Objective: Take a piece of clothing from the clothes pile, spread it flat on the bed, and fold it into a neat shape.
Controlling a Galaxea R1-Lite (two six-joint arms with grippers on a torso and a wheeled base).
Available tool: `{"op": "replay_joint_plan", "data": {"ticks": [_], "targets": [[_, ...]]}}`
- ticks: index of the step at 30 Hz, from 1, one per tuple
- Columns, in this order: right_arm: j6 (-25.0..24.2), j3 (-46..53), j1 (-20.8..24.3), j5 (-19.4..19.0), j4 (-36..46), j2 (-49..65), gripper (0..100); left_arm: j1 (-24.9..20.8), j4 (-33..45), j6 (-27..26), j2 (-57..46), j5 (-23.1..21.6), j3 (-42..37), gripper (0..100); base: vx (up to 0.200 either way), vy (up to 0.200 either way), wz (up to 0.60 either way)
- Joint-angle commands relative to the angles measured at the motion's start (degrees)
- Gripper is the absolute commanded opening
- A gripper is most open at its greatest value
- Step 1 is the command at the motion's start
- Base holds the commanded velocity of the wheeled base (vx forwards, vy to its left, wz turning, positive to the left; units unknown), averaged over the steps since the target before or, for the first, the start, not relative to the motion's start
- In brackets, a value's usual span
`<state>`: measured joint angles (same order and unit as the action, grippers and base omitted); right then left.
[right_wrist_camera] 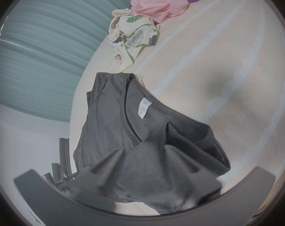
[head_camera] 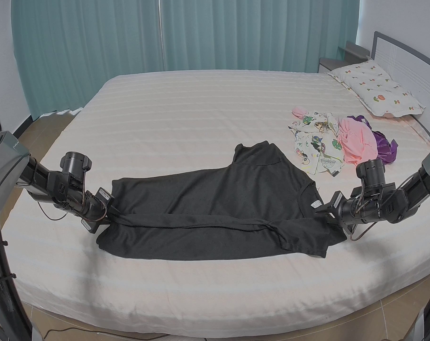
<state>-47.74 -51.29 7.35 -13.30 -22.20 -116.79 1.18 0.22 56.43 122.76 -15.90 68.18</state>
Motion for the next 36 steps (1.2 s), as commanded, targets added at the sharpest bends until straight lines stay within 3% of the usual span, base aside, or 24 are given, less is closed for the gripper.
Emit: {"op": "replay_joint_plan", "data": {"ticks": [1, 17, 34, 35, 36], "targets": [[0.01, -0.04, 0.03, 0.03, -0.04, -0.55, 0, 0.14, -0.22, 0.08, -0.15, -0.01, -0.24, 0, 0.0, 0.0, 0.0], [-0.34, -0.48, -4.27, 0.03, -4.17, -0.02, 0, 1.81, -0.57, 1.05, -0.33, -0.1, -0.86, 0, 0.0, 0.0, 0.0], [-0.25, 0.92, -4.8, -0.24, -12.25, -4.33, 0, 2.07, -0.57, 1.84, -0.5, -0.45, -0.86, 0, 0.0, 0.0, 0.0], [-0.25, 1.19, -4.8, -0.24, -13.66, -4.77, 100, 2.07, -0.57, 1.93, -0.5, -0.63, -0.95, 0, 0.0, 0.0, 0.0], [-0.34, 1.45, -4.71, -0.24, -14.45, -4.94, 100, 2.07, -0.57, 1.93, -0.42, -0.63, -0.86, 0, 0.0, 0.0, 0.0]]}}
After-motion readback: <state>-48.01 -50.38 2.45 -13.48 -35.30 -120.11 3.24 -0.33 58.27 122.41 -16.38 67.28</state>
